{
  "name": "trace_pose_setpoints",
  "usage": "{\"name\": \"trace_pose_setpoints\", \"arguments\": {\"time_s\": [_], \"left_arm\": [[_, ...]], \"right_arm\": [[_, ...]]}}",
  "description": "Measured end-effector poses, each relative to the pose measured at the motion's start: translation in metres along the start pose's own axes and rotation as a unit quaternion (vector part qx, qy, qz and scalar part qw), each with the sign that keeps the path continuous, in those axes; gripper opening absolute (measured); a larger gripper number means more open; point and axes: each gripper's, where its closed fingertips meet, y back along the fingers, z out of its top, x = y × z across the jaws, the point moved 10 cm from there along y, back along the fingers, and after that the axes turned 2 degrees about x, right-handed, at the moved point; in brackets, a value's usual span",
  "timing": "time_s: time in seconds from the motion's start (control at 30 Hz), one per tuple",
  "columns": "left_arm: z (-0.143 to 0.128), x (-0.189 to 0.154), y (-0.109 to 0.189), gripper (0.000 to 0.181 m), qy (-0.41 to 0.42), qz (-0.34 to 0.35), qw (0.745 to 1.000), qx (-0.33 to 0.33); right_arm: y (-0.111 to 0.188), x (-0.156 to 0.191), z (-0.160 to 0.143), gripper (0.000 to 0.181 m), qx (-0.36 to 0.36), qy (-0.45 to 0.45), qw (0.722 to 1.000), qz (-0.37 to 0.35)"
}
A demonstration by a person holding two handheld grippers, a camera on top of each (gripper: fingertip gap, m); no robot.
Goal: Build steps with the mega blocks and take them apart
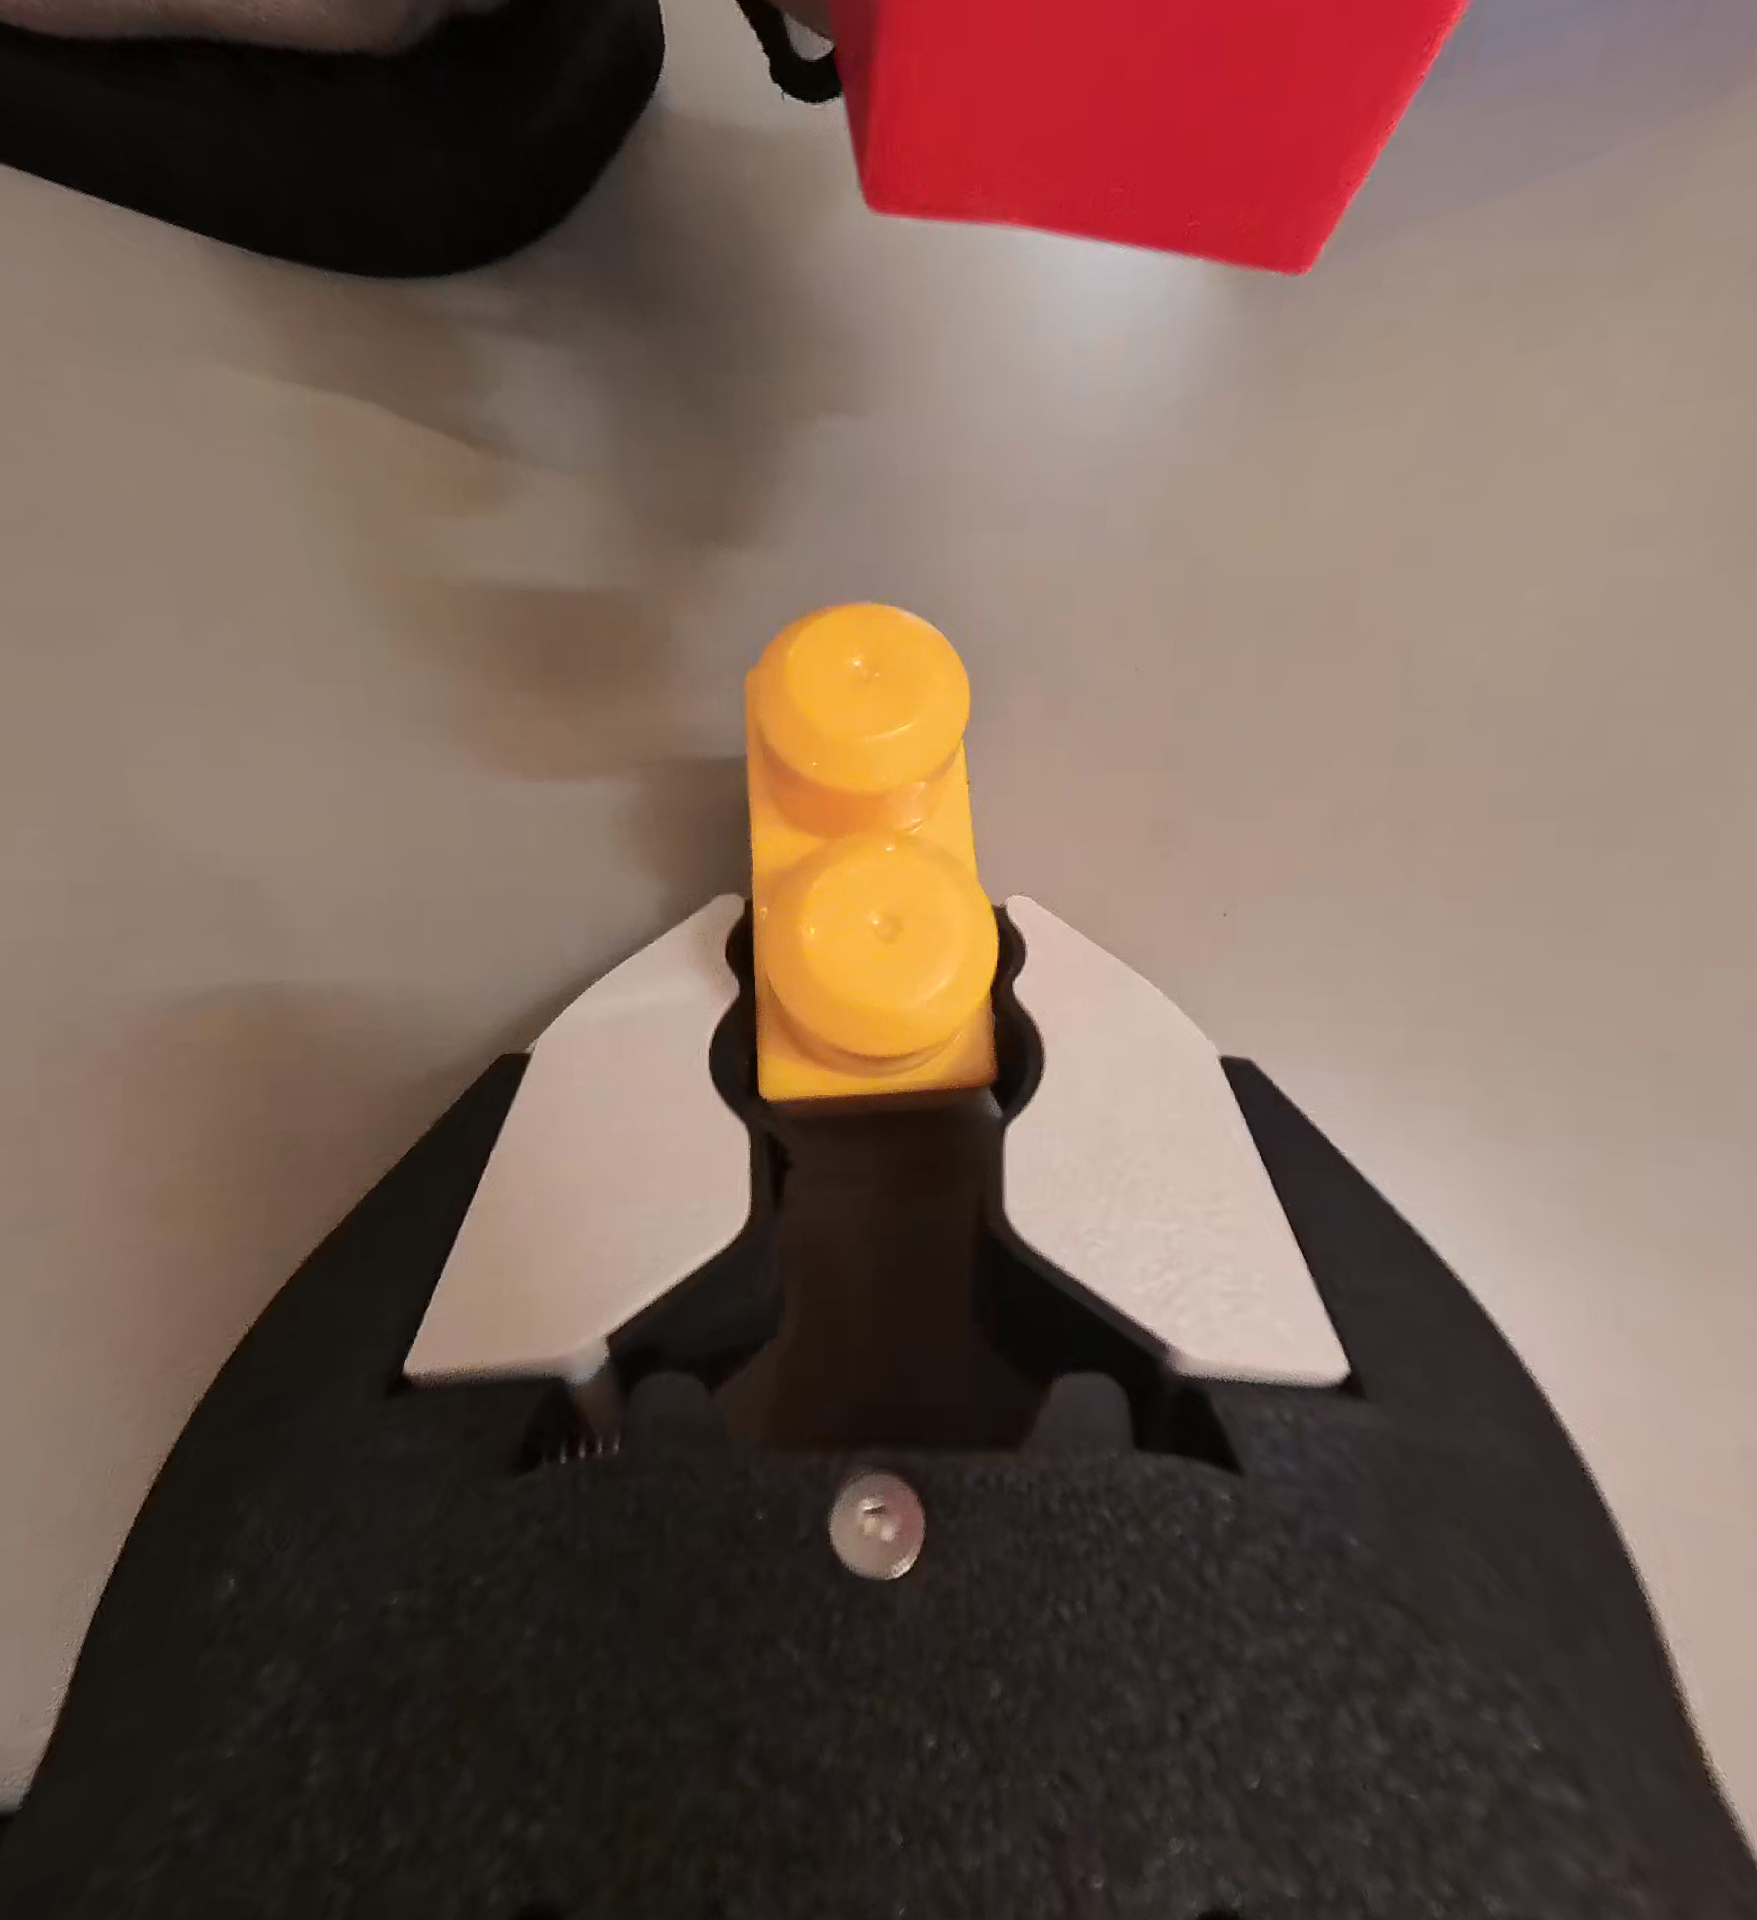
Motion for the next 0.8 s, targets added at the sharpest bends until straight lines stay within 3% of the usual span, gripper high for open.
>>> {"name": "trace_pose_setpoints", "arguments": {"time_s": [0.13, 0.37, 0.67, 0.8], "left_arm": [[0.0, 0.0, 0.001, 0.034, -0.001, 0.002, 1.0, 0.0], [0.006, -0.007, -0.003, 0.034, 0.002, -0.014, 1.0, 0.017], [0.001, -0.015, -0.015, 0.035, -0.028, -0.013, 0.996, 0.089], [0.001, -0.016, -0.018, 0.035, -0.027, -0.009, 0.997, 0.068]], "right_arm": [[0.0, 0.001, 0.002, 0.041, 0.0, 0.005, 1.0, -0.027], [0.018, 0.007, 0.015, 0.041, -0.055, -0.025, 0.998, 0.021], [0.023, 0.01, 0.022, 0.041, -0.077, -0.041, 0.996, 0.02], [0.032, 0.007, 0.025, 0.041, -0.115, -0.046, 0.992, 0.006]]}}
